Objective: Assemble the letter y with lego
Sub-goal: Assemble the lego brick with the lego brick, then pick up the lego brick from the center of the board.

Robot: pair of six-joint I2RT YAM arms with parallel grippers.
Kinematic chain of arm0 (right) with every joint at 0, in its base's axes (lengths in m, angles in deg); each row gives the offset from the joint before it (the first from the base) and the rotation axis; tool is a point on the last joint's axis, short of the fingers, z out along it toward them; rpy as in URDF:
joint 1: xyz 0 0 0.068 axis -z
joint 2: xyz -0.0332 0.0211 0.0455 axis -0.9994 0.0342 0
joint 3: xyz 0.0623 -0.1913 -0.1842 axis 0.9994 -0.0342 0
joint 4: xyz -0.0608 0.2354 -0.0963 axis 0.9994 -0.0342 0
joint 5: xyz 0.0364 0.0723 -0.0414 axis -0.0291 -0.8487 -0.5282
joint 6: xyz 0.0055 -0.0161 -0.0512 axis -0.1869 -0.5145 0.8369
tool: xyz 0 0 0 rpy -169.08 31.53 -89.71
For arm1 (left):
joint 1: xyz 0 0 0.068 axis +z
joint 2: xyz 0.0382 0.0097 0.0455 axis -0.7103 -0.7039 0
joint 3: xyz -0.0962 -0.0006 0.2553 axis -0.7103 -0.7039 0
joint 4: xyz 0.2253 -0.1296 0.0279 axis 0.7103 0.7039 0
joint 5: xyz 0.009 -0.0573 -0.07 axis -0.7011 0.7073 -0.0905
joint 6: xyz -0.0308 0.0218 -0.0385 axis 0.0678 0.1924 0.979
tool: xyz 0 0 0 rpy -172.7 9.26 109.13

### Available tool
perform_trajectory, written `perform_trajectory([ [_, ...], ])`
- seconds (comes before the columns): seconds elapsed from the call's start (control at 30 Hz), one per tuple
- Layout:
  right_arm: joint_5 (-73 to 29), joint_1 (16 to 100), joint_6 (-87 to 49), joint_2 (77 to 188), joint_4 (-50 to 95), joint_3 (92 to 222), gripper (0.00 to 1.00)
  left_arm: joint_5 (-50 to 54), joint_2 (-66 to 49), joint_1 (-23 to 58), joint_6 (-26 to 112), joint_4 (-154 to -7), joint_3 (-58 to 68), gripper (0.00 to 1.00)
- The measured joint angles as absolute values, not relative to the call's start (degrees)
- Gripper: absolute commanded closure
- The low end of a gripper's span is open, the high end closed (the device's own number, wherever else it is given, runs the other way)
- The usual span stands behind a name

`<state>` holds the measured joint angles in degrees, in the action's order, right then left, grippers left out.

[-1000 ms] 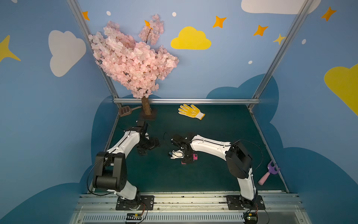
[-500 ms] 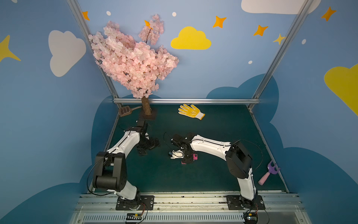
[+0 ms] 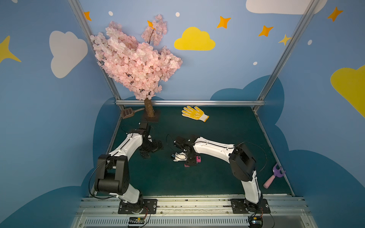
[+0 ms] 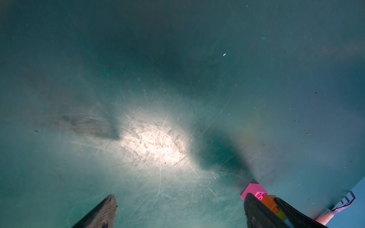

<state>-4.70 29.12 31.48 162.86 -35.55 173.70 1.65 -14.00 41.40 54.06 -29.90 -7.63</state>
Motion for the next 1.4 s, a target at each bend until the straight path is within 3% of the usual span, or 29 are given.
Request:
perform_trajectory([
  [1.4, -5.66, 28.95, 31.26, 164.19, -35.42, 174.75, 1.0, 3.4, -14.0, 41.62, 54.24, -30.32, -7.63, 0.0],
])
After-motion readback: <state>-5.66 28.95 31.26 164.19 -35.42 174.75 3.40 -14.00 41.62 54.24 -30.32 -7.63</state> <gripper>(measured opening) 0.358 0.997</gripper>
